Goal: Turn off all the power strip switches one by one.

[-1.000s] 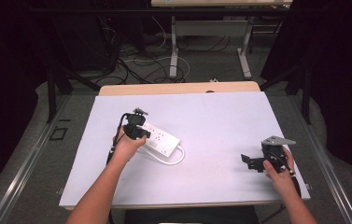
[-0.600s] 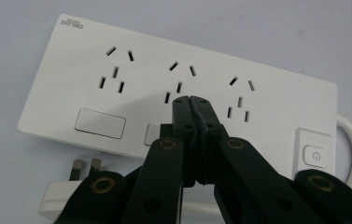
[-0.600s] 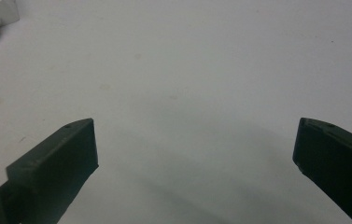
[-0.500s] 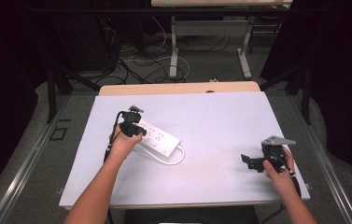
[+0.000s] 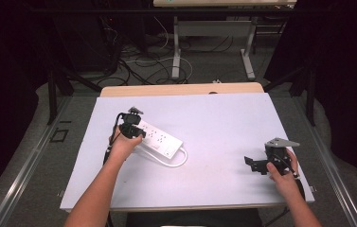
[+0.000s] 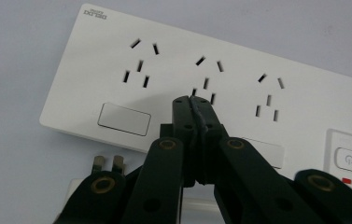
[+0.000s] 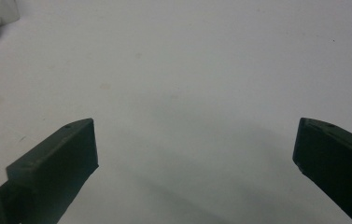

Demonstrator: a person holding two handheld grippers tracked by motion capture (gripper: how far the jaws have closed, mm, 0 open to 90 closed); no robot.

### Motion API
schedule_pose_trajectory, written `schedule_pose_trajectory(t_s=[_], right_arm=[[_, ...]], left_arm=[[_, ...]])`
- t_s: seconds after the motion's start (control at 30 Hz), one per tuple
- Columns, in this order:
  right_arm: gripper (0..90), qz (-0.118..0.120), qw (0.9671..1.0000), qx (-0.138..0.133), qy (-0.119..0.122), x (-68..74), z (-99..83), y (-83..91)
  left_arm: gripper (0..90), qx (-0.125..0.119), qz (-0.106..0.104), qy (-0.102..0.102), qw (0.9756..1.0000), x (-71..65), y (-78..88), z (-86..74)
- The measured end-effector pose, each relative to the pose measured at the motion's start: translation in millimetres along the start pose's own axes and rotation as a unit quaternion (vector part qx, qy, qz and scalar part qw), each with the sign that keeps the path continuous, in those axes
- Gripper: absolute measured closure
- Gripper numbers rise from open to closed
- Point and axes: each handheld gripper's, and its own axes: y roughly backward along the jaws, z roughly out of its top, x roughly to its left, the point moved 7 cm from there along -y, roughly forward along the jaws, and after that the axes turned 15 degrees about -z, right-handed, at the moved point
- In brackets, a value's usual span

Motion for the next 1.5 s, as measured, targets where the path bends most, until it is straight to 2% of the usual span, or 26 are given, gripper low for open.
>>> schedule_pose_trajectory(t_s=[0.2,0.23,0.27,0.33,0.87,1.03,1.07,1.17,1.27,1.4,1.5], right_arm=[[0.0,0.002,1.0000,0.000,0.000,0.2,-0.1,0.0],[0.0,0.001,1.0000,0.000,0.001,0.1,-0.1,-0.1],[0.0,0.000,1.0000,0.000,0.001,0.0,-0.1,-0.1],[0.0,0.002,1.0000,0.001,0.000,0.1,-0.1,0.0],[0.0,-0.002,1.0000,0.001,0.003,-0.5,-0.3,0.2],[0.0,0.001,1.0000,0.000,0.003,0.0,-0.1,-0.3],[0.0,-0.001,1.0000,-0.003,0.008,-1.0,-0.2,-0.9],[0.0,0.002,1.0000,0.000,0.002,0.6,-0.2,0.0],[0.0,0.001,1.0000,-0.002,0.004,-0.1,0.1,-0.1],[0.0,-0.002,1.0000,-0.002,0.008,-0.9,-0.2,-1.0],[0.0,0.002,1.0000,0.000,0.002,0.7,-0.1,0.0]], left_arm=[[90.0,0.004,0.002,0.006,1.0000,4.9,-2.5,-1.7],[90.0,0.006,0.005,0.002,1.0000,6.1,-2.7,-1.9],[90.0,0.005,0.004,0.007,1.0000,5.8,-3.4,-2.3],[90.0,0.008,0.005,0.003,1.0000,6.9,-3.7,-2.5],[90.0,0.007,0.002,0.009,0.9999,7.1,-5.7,-3.7],[90.0,0.013,0.011,-0.004,0.9998,7.6,-6.3,-4.1],[90.0,0.016,0.015,-0.005,0.9997,8.3,-7.4,-4.9],[90.0,0.008,0.013,-0.001,0.9999,7.7,-8.1,-5.1],[90.0,0.010,0.014,-0.006,0.9998,8.4,-7.4,-5.5],[90.0,0.008,0.012,0.000,0.9999,7.9,-7.9,-5.3],[90.0,0.011,0.011,-0.004,0.9999,8.8,-7.4,-5.3]])
